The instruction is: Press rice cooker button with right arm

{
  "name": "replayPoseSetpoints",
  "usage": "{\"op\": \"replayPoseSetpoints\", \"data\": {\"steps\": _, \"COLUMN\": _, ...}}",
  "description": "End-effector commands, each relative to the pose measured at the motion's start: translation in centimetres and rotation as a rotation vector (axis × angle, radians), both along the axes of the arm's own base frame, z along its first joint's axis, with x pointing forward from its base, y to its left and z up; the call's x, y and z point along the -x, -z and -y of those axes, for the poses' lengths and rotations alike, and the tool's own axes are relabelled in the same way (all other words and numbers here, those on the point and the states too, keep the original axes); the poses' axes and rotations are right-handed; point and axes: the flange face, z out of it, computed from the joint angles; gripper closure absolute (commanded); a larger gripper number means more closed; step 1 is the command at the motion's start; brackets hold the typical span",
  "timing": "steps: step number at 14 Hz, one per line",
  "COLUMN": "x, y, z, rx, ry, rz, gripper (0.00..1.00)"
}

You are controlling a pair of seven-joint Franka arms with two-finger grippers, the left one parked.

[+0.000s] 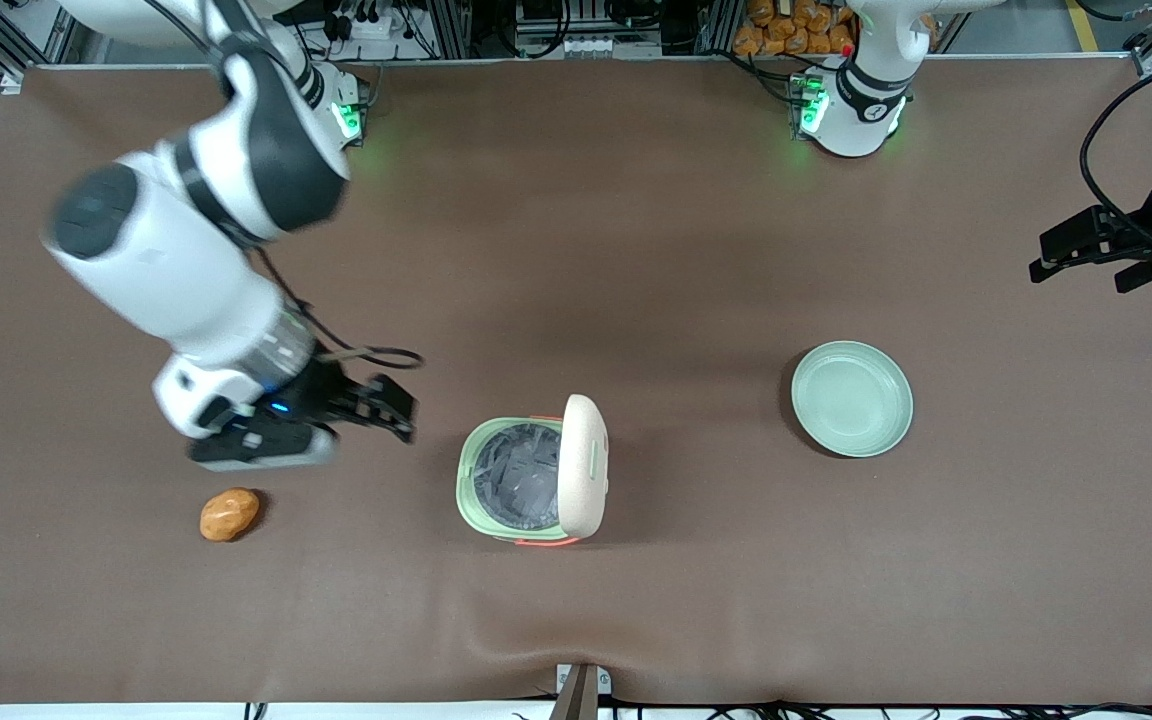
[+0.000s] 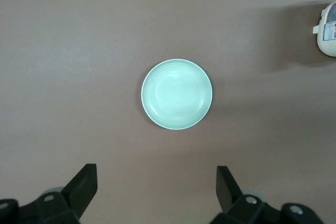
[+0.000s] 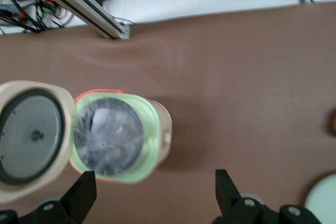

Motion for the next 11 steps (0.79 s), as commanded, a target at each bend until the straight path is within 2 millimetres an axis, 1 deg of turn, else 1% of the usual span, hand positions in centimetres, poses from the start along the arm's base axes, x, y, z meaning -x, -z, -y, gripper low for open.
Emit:
{"op": "replayPoseSetpoints", "data": {"steps": 1, "x": 3.7, "y": -4.6, "z": 5.1, "rx": 0.004, "ry": 0.02, "rz": -0.08, "gripper": 0.0}}
{"op": "replayPoseSetpoints", "data": {"steps": 3, "x": 6.2, "y": -7.7, "z": 9.2, "rx": 0.018, "ry": 0.049, "rz": -0.153, "gripper": 0.0}}
{"op": "replayPoseSetpoints", "data": {"steps": 5, "x": 8.6, "y": -10.1, "z": 12.9, "rx": 0.04, "ry": 0.05, "rz": -0.215, "gripper": 0.0}}
{"op": "replayPoseSetpoints", "data": {"steps": 7, "x": 10.0, "y": -11.4, "z": 17.1, "rx": 0.073, "ry": -0.002, "rz": -0.234, "gripper": 0.0}}
{"op": "replayPoseSetpoints", "data": {"steps": 9, "x": 10.5, "y": -12.2, "z": 19.8, "rx": 0.136, "ry": 0.01, "rz": -0.223, "gripper": 0.0}}
{"op": "replayPoseSetpoints", "data": {"steps": 11, "x": 10.8, "y": -12.8, "z": 22.6, "rx": 0.142, "ry": 0.061, "rz": -0.215, "gripper": 0.0}}
